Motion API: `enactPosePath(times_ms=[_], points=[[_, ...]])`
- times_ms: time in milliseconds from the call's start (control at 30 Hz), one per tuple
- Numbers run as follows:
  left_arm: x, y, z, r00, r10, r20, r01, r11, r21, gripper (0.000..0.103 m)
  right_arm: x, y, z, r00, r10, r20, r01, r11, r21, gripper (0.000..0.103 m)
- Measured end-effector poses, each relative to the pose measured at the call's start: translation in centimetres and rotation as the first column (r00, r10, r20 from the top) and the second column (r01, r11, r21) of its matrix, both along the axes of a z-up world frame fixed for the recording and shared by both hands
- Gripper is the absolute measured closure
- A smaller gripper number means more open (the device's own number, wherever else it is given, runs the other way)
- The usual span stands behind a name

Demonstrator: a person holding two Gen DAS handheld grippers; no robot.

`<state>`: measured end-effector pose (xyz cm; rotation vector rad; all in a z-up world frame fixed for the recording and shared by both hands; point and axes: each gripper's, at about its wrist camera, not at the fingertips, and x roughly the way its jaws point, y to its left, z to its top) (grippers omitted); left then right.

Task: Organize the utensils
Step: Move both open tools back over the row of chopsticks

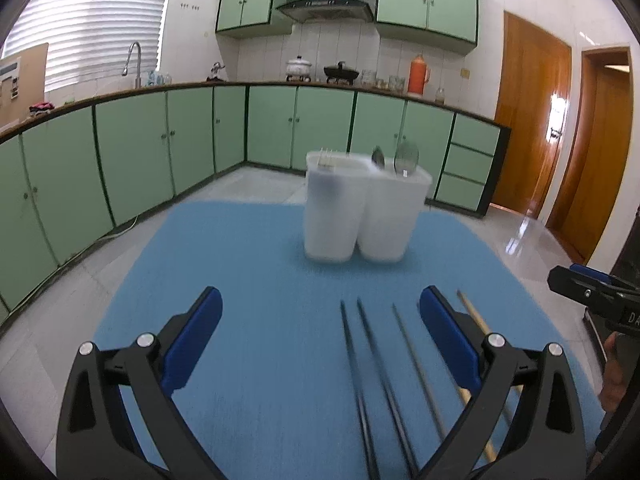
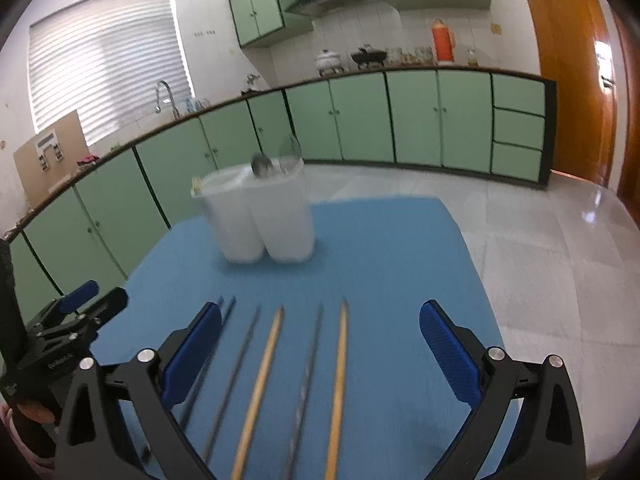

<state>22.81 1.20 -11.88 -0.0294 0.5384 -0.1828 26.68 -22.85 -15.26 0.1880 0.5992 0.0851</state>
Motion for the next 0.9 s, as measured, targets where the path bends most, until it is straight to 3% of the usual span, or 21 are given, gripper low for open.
enactPosePath(times_ms=[233,433,633,733,800,900], points=[[-4.9,0.3,-2.3,0.998,0.007,-0.054,-0.004,0.999,0.051,0.007,-5.4,-0.7,-3.0,0.996,-0.034,-0.083,0.035,0.999,0.007,0.006],[-7.3,0.3,-3.5,0.995,0.009,-0.1,-0.005,0.999,0.048,0.007,-8.6,-0.7,-4.8,0.988,-0.034,-0.148,0.036,0.999,0.012,0.01],[-8.7,-0.3,-4.5,0.991,0.015,-0.129,-0.007,0.998,0.062,0.007,-9.8,0.2,-6.1,0.981,0.003,-0.195,-0.005,1.0,-0.009,0.033],[-9.3,-0.3,-5.1,0.99,0.018,-0.14,-0.008,0.997,0.07,0.007,-10.3,0.5,-6.4,0.979,0.019,-0.205,-0.021,1.0,-0.008,0.048],[-9.6,-0.2,-5.3,0.99,0.022,-0.143,-0.012,0.997,0.072,0.007,-10.4,0.5,-6.5,0.977,0.026,-0.211,-0.028,1.0,-0.007,0.064],[-9.7,-0.2,-5.5,0.988,0.031,-0.149,-0.021,0.997,0.069,0.007,-10.7,0.7,-6.8,0.974,0.036,-0.223,-0.04,0.999,-0.011,0.068]])
